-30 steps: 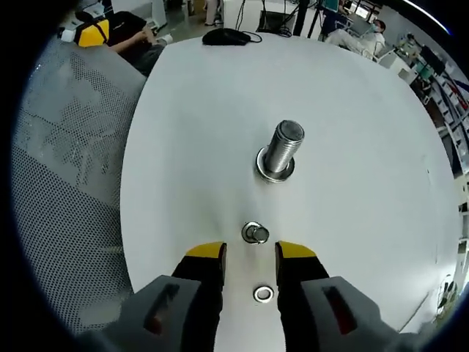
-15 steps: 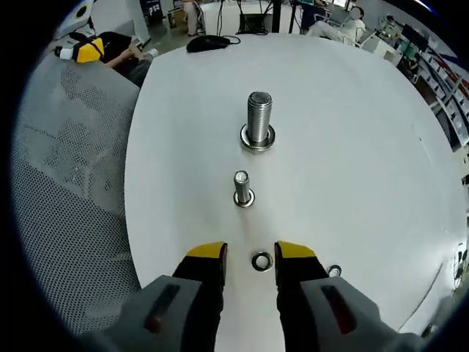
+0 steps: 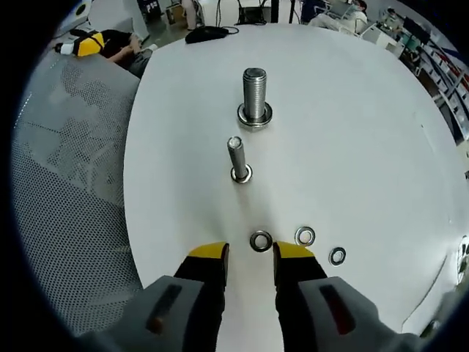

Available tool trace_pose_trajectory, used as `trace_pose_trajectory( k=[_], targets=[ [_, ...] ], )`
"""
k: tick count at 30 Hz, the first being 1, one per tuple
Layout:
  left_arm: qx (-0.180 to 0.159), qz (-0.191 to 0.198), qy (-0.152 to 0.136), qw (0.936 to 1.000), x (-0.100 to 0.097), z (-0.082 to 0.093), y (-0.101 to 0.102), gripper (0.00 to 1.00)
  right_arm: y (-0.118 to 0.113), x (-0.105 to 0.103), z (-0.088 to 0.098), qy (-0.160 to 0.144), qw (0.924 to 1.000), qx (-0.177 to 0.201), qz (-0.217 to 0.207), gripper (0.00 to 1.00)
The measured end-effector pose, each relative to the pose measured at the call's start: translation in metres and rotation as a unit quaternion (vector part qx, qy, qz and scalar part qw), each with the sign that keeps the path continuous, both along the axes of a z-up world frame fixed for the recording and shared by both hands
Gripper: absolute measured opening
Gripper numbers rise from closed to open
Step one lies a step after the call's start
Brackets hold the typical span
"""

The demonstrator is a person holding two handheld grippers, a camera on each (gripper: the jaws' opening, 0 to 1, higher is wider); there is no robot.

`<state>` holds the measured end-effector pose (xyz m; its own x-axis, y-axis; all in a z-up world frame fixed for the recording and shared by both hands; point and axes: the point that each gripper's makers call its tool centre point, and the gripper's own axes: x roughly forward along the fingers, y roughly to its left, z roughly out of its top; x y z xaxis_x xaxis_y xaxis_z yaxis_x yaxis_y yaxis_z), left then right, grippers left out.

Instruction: Place the washer onto the threaded stud by aligning its center hole with the stud, sliding it down to the base, and recovering from edge contact or off-axis alignment until the washer reaches the visible bottom stop.

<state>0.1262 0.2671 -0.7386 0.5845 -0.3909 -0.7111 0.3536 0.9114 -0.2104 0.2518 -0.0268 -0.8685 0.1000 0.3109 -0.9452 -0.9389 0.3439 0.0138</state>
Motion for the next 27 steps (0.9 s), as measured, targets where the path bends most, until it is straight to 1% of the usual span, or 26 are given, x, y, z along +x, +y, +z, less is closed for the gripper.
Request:
trace_pose_trajectory(
  k=[1, 3, 5, 8, 11, 17, 23, 27],
  targets=[
    [0.0, 0.0, 0.0, 1.0, 0.0, 0.0, 0.0002, 0.0, 0.0008, 0.0013, 0.0004, -0.002, 1.0, 0.001, 0.004, 0.26],
    [0.0, 0.001, 0.0, 1.0, 0.0002, 0.0001, 0.0004, 0.0, 0.0008, 0.0015, -0.0004, 0.004, 1.0, -0.003, -0.004, 0.25],
    [-0.001, 0.002, -0.001, 1.0, 0.0004, 0.0003, 0.0004, 0.0, -0.0001, 0.003, -0.0008, -0.001, 0.9998, -0.017, 0.012, 0.24],
    [-0.002, 0.003, -0.002, 1.0, 0.0008, 0.0008, 0.0004, 0.0, 0.0013, 0.0039, -0.0008, 0.004, 0.9995, -0.026, 0.016, 0.24],
    [-0.002, 0.003, -0.003, 1.0, 0.0011, 0.001, 0.0004, 0.0, 0.001, 0.0044, -0.0016, 0.006, 0.9982, -0.046, 0.037, 0.23],
    [-0.002, 0.004, -0.005, 1.0, 0.0014, 0.0014, 0.0004, 0.0, 0.0023, 0.0032, -0.0018, 0.009, 0.9957, -0.075, 0.053, 0.22],
    [-0.003, 0.004, -0.006, 1.0, 0.0015, 0.0016, 0.0, 0.0, 0.0027, 0.004, -0.0016, 0.002, 0.9958, -0.079, 0.046, 0.16],
    [-0.003, 0.002, -0.004, 1.0, 0.001, 0.0011, -0.0005, 0.0, 0.0021, 0.0049, -0.0017, 0.003, 0.996, -0.078, 0.044, 0.16]
  ],
)
